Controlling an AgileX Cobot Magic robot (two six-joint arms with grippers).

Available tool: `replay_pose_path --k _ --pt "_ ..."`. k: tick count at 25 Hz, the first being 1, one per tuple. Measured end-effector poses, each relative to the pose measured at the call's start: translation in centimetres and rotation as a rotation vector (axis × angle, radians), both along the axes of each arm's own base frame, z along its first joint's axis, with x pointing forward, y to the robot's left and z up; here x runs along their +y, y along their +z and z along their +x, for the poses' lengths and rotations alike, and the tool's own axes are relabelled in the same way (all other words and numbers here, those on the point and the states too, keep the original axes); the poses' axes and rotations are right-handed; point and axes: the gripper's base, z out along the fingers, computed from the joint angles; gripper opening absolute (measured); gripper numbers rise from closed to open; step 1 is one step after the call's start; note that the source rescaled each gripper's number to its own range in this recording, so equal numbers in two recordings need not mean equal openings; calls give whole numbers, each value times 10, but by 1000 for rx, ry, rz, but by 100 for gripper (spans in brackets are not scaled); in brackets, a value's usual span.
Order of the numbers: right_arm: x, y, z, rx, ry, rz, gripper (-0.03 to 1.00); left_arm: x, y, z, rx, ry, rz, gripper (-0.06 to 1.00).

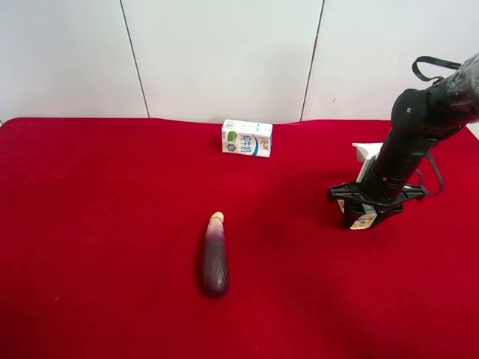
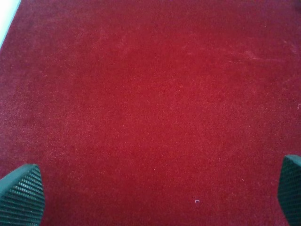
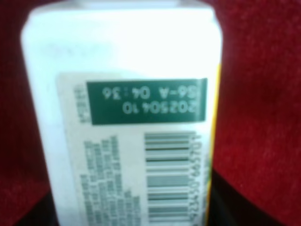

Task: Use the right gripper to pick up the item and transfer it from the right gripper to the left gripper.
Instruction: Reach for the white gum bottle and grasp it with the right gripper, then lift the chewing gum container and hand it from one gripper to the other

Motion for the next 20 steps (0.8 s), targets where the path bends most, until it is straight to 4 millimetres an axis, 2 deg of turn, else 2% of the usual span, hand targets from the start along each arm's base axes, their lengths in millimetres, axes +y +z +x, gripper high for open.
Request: replay_pose_path --k 8,13,20 --pt "1 4 2 26 5 2 0 0 0 0 0 0 0 100" --pt "2 21 8 52 14 9 0 0 0 0 0 0 0 100" --pt "2 48 2 48 23 16 0 0 0 0 0 0 0 100"
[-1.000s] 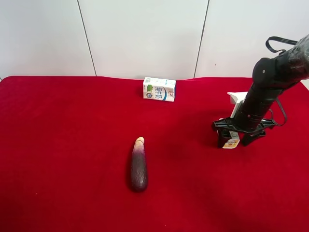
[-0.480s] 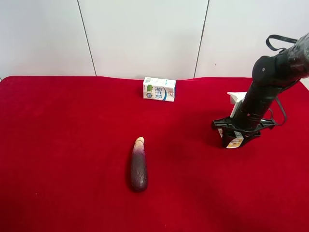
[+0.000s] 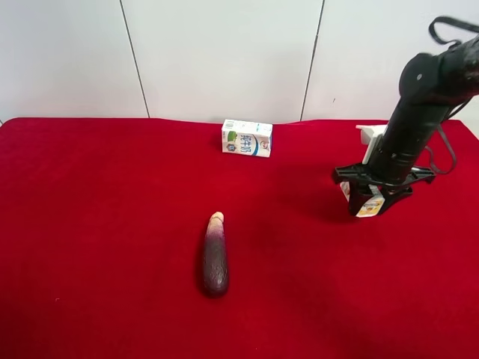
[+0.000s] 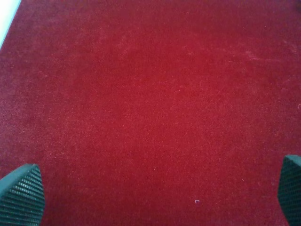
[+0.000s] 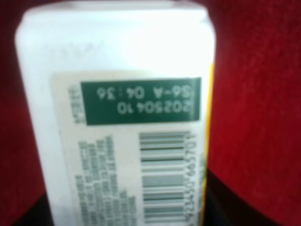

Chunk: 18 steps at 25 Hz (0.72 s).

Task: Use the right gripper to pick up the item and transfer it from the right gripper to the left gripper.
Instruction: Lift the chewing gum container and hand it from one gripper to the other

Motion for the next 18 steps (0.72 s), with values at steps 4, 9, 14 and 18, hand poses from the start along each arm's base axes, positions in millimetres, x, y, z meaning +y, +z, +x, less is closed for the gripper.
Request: replay_pose_path --k 4,9,14,18 --pt "6 24 -6 -48 35 8 0 0 0 0 0 0 0 100" --pt "29 52 -20 -112 144 20 0 0 0 0 0 0 0 100" --pt "56 72 -36 -154 275 33 0 0 0 0 0 0 0 100" --pt "78 84 -50 -194 392 44 0 0 0 0 0 0 0 100"
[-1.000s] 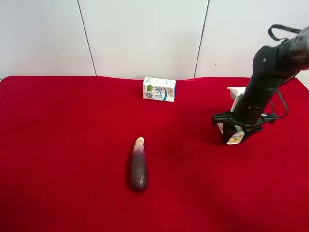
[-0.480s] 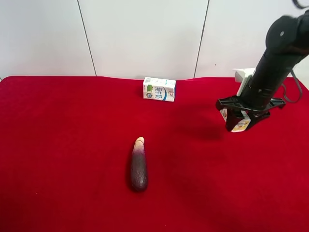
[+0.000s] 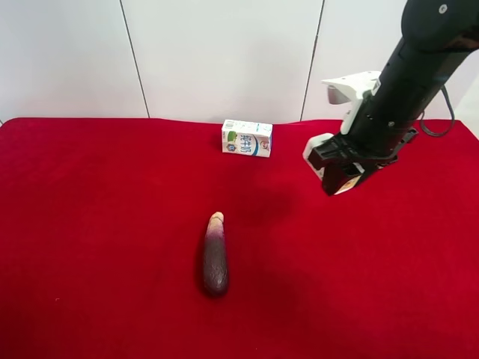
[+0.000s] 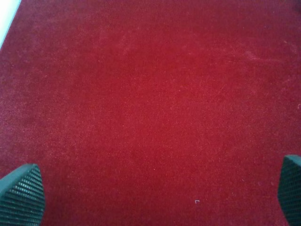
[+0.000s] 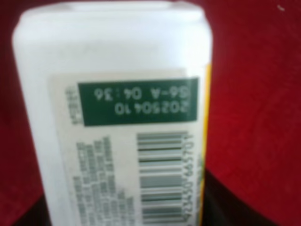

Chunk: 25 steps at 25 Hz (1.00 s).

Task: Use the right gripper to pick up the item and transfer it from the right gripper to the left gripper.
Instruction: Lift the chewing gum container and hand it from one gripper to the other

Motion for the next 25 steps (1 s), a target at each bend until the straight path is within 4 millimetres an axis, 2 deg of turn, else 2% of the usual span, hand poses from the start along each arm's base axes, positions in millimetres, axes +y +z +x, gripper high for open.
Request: replay_pose_path --k 8,11,14,19,25 --pt "50 6 -34 -22 314 -15 0 1 0 6 39 0 -3 100" --pt "70 6 -50 -33 444 -20 0 0 0 19 128 -9 -26 100" --pt "83 6 -61 -46 535 -18 0 -2 8 33 215 -33 -76 100" --pt "94 6 -71 -73 634 -17 0 -12 30 58 291 -100 -217 100" --pt "111 7 -85 -122 755 -3 0 -26 35 95 467 -201 -419 100"
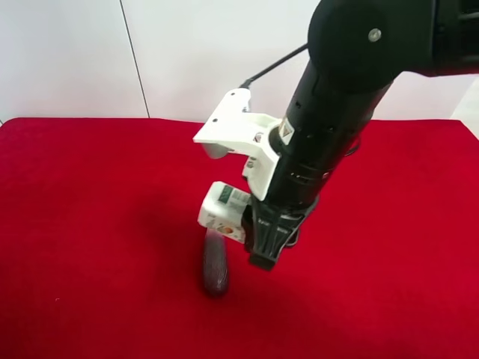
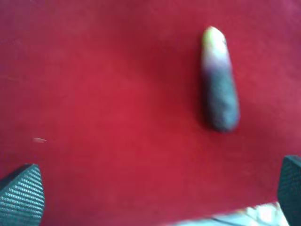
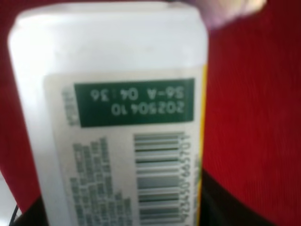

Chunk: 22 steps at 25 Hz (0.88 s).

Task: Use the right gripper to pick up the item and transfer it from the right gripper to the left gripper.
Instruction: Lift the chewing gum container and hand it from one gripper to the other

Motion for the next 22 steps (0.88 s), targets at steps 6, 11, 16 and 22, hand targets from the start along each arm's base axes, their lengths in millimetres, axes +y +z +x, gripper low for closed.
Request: replay_pose_path --k 6,11,16,22 --pt "7 1 -3 -14 58 51 0 -12 -7 36 108 -94 -177 100" --pt "12 3 -6 5 93 109 0 -16 -18 60 175 -137 -262 100" --pt "17 5 -6 -3 115 168 0 -18 -29 77 231 -160 -313 100" --pt "22 8 -5 -32 132 220 0 -21 -37 88 280 -201 -376 100"
